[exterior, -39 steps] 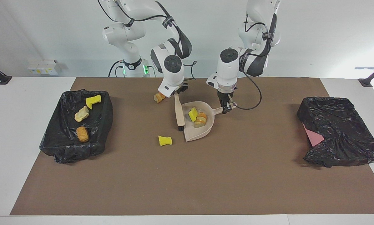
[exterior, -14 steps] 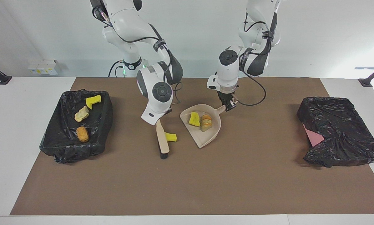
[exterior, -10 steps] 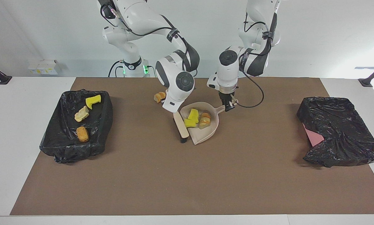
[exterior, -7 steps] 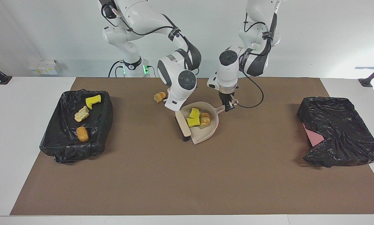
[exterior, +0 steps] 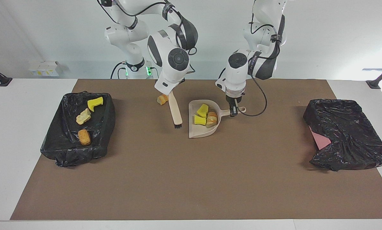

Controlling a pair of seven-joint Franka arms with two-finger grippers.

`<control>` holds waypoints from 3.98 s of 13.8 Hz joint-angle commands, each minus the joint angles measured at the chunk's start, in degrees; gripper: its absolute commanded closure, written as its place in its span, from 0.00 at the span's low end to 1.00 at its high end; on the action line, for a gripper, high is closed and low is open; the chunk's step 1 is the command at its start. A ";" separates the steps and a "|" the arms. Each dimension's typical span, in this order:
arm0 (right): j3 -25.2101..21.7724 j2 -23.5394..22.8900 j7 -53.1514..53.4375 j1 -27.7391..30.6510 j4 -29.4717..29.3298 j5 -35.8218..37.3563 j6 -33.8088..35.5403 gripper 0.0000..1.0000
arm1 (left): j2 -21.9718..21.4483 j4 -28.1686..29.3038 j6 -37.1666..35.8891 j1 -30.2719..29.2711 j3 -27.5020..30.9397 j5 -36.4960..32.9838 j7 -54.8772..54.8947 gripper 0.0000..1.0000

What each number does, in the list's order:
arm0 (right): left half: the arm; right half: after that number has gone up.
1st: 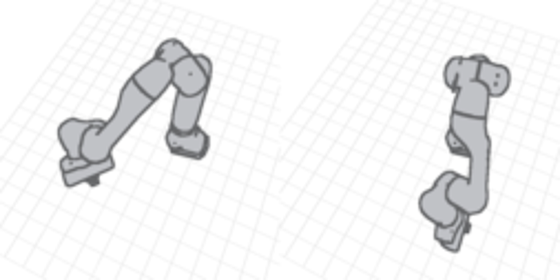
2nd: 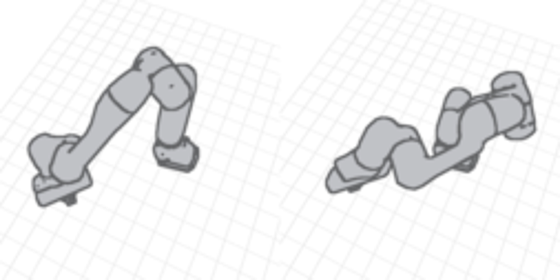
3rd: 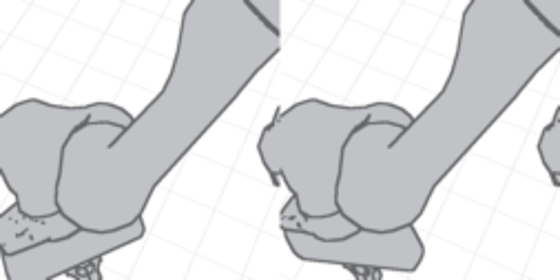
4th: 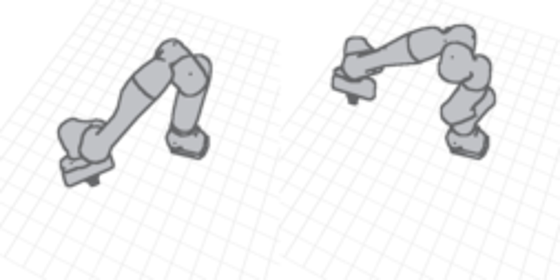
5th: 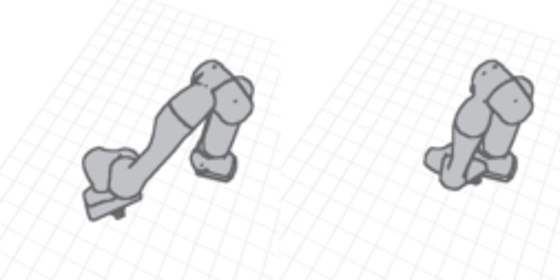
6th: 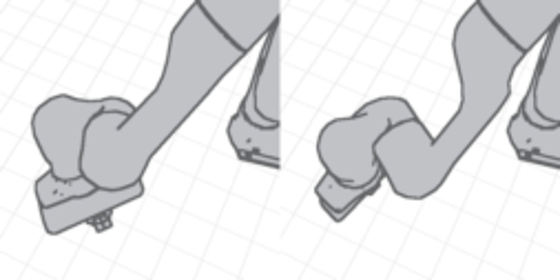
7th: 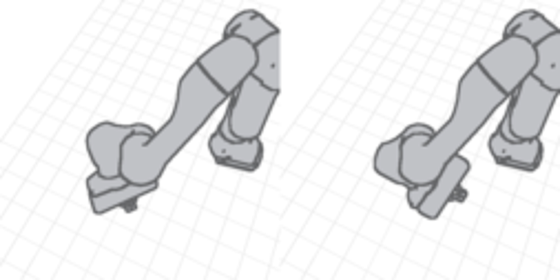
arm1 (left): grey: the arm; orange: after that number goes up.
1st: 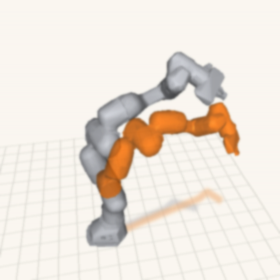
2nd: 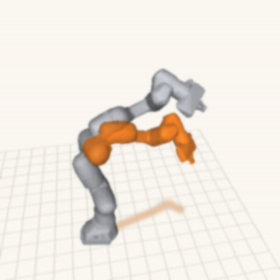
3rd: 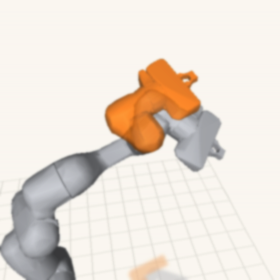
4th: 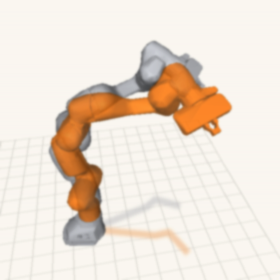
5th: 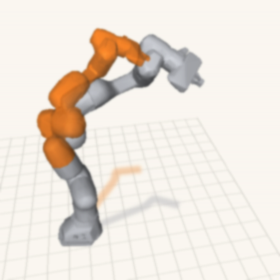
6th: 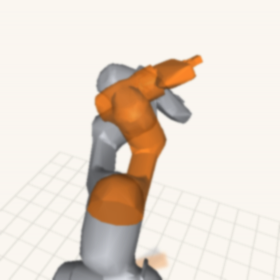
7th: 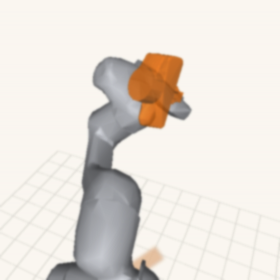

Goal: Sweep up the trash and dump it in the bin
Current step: 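Sweep the scraps into the dustpan held by the left gripper with the right gripper's brush, then sweep the remaining scraps into the dustpan with the right gripper's brush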

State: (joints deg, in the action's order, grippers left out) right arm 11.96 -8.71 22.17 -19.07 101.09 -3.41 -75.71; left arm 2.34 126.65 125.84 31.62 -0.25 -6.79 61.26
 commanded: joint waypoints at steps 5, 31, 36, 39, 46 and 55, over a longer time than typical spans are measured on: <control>0.17 14.68 17.29 1.76 25.28 -2.65 -6.38 1.00 | -3.13 1.40 -3.23 2.48 -0.28 0.37 3.17 1.00; 0.44 4.85 6.74 -7.91 23.55 -20.68 -43.66 1.00 | -3.13 4.92 4.84 2.23 -0.45 0.29 -4.39 1.00; -0.18 12.66 7.19 -2.55 22.04 -17.35 -26.80 1.00 | -1.90 4.40 7.58 -0.24 -0.45 0.37 -4.48 1.00; -0.09 15.83 5.87 -2.37 26.78 -14.09 -26.15 1.00 | -1.81 4.40 7.58 -1.12 -0.45 0.37 -4.39 1.00; 0.26 12.16 0.94 1.32 28.99 -8.90 -31.76 1.00 | -0.84 0.54 -0.84 -0.33 -0.28 0.29 -9.66 1.00; 0.52 5.73 -1.60 -5.79 26.62 -13.98 -40.04 1.00 | -0.84 3.06 3.24 1.43 -0.54 -0.42 -15.91 1.00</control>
State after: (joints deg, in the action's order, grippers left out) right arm 12.30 -1.81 23.99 -24.54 129.32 -14.67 -114.93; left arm 0.94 128.12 124.45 32.24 -1.09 -6.88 46.10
